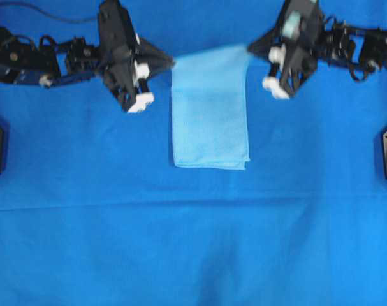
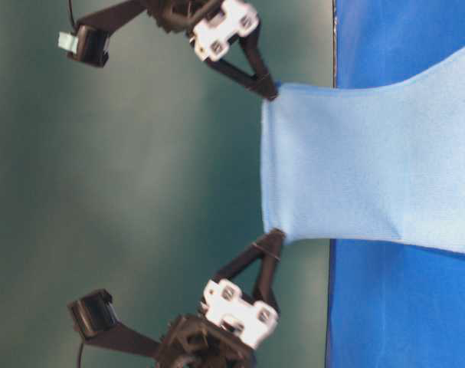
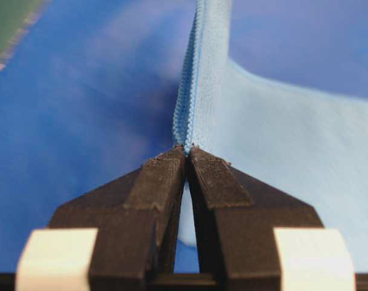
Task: Fold a vertical towel.
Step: 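Lift the top edge and fold it down toward the bottom edge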
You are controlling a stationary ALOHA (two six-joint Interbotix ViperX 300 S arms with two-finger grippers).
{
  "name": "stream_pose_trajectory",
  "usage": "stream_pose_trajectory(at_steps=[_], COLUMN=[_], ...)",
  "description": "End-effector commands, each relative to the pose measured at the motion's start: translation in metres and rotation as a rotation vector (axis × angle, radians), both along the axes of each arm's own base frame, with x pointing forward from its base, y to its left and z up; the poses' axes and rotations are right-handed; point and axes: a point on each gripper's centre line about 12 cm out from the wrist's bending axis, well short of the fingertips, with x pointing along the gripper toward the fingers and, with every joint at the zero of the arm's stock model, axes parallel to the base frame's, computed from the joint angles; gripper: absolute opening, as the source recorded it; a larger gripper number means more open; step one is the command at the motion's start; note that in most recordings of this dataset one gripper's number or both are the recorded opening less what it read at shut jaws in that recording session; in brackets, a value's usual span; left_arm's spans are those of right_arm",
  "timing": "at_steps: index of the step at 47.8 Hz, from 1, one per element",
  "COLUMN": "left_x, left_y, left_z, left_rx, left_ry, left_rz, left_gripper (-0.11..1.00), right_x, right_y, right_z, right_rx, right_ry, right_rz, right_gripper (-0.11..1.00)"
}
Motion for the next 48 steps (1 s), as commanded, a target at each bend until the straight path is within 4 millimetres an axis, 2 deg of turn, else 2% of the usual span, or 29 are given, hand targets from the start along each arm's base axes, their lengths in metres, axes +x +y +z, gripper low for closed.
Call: stream_pose_trajectory(at_steps=[1, 9, 21, 35, 48], left_x=[0.001, 0.000, 0.004, 0.019, 0.028], left_y=[-0.019, -0.049, -0.083, -0.091, -0.098], left_z=[0.006, -0.006, -0.041, -0.063, -0.063], left_rx=[0.002, -0.023, -0.040, -0.037, -0.041], left_ry=[-0.009, 0.050, 0.138, 0.106, 0.098], left_rz=[-0.051, -0.127, -0.220, -0.238, -0.254], left_gripper=[0.03, 0.03, 0.03, 0.03, 0.03], right_x=[0.001, 0.001, 0.005, 0.014, 0.016], right_y=[0.019, 0.047, 0.072, 0.078, 0.080], right_z=[0.005, -0.012, -0.042, -0.065, -0.067], right_rx=[0.016, 0.069, 0.130, 0.141, 0.141], right_ry=[-0.011, 0.038, 0.080, 0.114, 0.114], right_rz=[0.040, 0.095, 0.136, 0.156, 0.165], right_gripper=[0.02, 0.02, 0.02, 0.02, 0.02])
